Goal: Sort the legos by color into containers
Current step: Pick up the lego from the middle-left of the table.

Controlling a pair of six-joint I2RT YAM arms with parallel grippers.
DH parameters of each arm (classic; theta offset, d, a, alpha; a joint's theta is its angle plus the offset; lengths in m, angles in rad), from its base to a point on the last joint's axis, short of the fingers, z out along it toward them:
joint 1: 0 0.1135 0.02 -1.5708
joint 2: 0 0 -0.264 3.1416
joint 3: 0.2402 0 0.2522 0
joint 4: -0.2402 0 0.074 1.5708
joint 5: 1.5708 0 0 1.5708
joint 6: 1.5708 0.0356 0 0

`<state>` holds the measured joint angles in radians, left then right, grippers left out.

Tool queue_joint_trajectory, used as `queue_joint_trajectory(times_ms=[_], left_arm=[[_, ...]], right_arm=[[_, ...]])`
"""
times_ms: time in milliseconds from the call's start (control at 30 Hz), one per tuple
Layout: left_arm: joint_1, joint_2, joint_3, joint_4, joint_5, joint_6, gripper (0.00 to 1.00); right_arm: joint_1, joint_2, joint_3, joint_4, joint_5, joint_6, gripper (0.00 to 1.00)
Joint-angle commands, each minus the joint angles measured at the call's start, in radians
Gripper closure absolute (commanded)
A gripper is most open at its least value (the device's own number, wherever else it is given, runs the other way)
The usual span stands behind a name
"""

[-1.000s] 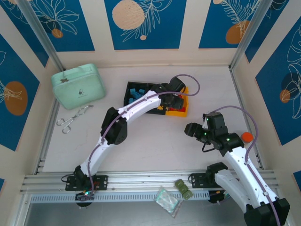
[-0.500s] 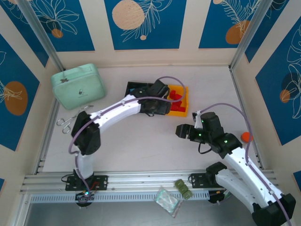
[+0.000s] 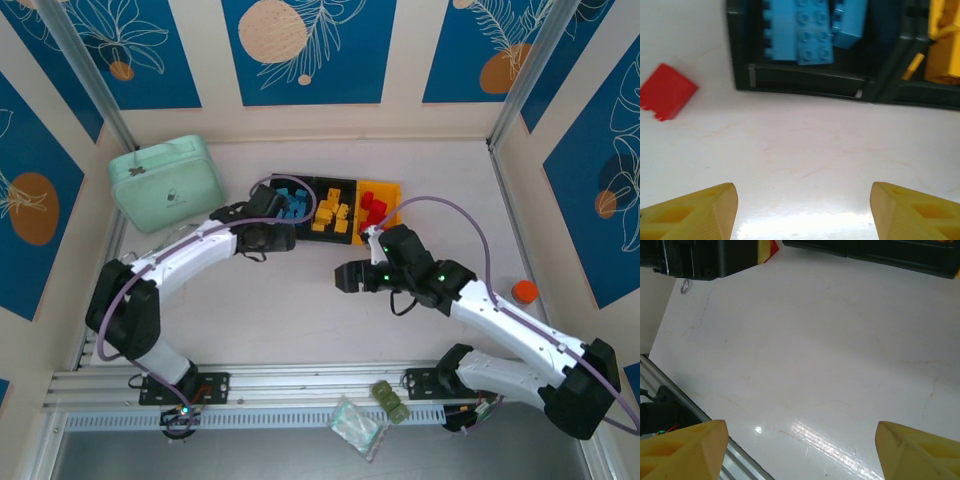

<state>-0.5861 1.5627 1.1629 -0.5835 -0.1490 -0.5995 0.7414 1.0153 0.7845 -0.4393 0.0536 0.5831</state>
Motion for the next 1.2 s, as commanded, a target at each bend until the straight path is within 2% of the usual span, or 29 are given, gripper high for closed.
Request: queue_joint_trajectory(times_ms=[0,100,200,333,433,533,767,1167], left_arm=[[0.043,-0.046,-0.053,0.022,-0.051,-0.035,0.28],[0.090,-0.055,-0.085,0.045,-0.063,-0.029,0.28],[0.139,-0.041,-0.082,0.055,-0.063,0.040,0.28],[0.212,0.015,-0.038,0.041,-0.030,0.159,0.20],[0.251,0.023,-0.052,0.115,0.022,0.213,0.14],[0.281,0.049,-0.049,0.162,0.080,0.243,0.14],[0.297,0.125,-0.024,0.133,0.052,0.336,0.20],[0.305,0.238,0.017,0.097,0.013,0.378,0.25]], right_arm=[[0.032,0.033,0.041,0.030,0.029,-0.024,0.23],[0.048,0.051,0.045,0.035,0.034,-0.018,0.23],[0.056,0.052,0.043,0.030,0.037,-0.015,0.23],[0.055,0.038,0.028,0.024,0.043,-0.012,0.23],[0.052,0.033,0.020,0.019,0.042,-0.011,0.23],[0.048,0.030,0.018,0.012,0.042,-0.015,0.23],[0.025,0.003,-0.003,0.007,0.034,-0.014,0.24],[0.002,0.001,-0.010,0.004,0.015,-0.017,0.24]])
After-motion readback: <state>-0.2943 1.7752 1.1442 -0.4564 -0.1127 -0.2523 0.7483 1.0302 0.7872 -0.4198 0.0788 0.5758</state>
